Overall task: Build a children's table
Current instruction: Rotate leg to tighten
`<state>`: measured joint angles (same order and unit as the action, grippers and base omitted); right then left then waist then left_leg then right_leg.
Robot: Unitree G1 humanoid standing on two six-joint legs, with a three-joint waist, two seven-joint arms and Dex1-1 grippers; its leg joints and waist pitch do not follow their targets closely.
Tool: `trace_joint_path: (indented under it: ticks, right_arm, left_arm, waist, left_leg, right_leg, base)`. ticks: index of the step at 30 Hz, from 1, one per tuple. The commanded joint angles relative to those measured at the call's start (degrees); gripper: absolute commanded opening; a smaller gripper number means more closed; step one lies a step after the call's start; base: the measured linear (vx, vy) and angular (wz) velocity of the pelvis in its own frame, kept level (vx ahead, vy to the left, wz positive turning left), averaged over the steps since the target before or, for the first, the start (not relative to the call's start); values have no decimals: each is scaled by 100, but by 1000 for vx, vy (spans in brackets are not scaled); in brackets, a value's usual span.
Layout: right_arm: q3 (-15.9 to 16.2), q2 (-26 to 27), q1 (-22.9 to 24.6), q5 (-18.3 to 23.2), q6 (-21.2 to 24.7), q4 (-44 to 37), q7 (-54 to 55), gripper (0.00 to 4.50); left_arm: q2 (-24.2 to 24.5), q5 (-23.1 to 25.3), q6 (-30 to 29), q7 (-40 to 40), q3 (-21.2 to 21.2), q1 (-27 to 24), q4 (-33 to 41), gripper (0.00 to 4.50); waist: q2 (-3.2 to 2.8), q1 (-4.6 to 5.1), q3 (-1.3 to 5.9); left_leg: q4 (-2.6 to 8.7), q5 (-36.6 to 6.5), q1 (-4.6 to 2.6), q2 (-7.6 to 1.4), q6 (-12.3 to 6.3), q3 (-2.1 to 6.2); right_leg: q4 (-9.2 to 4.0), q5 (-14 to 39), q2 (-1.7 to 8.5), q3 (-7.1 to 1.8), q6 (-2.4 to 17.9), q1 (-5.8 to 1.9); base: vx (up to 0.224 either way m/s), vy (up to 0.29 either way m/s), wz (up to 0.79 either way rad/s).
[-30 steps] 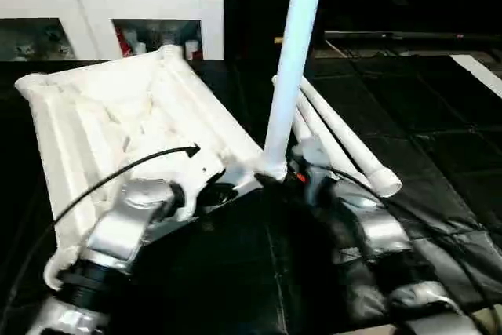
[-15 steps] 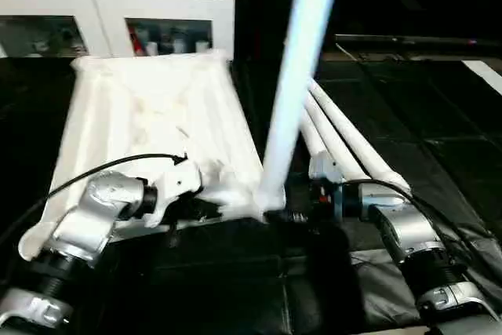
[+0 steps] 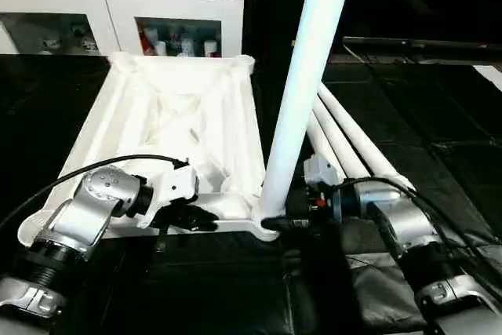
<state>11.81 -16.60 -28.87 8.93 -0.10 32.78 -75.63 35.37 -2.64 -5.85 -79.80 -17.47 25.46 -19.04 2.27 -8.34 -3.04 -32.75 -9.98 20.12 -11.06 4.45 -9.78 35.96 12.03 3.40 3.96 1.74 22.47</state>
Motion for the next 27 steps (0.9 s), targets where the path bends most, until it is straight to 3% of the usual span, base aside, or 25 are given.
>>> trace_joint_path:
  ticks: [1,10,13,19,22,27]
  right_arm:
    - [50,-42,-62,15,12,49,-76,373]
    - [148,-56,-45,29,116,13,-279,298]
    - [152,-50,-46,5,191,28,-226,298]
    - [87,11,-105,34,289,136,-120,369]
    - [178,28,-68,-119,10,129,0,374]
    - [180,113,-100,-158,-18,196,136,374]
  left_arm:
    - [4,80,74,-247,-275,-13,-31,0]
    - [-7,103,135,-233,-290,-6,-87,0]
    - [-5,104,135,-229,-297,-7,-92,0]
    - [-10,109,150,-220,-306,3,-116,0]
    - [-15,109,164,-225,-310,4,-128,0]
    - [-9,112,175,-227,-312,-2,-129,0]
  waist:
    - [-87,16,356]
    - [-85,14,360]
    - [-83,11,360]
    - [-85,12,360]
    - [-81,11,360]
    - [-83,15,353]
  left_leg:
    - [343,-1154,-43,-249,-97,49]
    - [337,-1103,-31,-247,-120,51]
    - [340,-1102,-41,-251,-108,49]
    - [339,-1087,-34,-251,-92,49]
    - [338,-1086,-39,-249,-80,49]
    - [345,-1151,-44,-250,-73,50]
  right_leg:
    - [-418,773,486,-310,1184,-281]
    - [-408,712,481,-307,1186,-290]
    - [-407,693,479,-309,1196,-281]
    - [-406,699,487,-310,1199,-282]
    - [-406,713,491,-311,1181,-278]
    - [-417,821,488,-313,1161,-272]
  base:
    - [0,0,0]
    - [0,0,0]
    - [0,0,0]
    - [0,0,0]
    - [0,0,0]
    - [0,0,0]
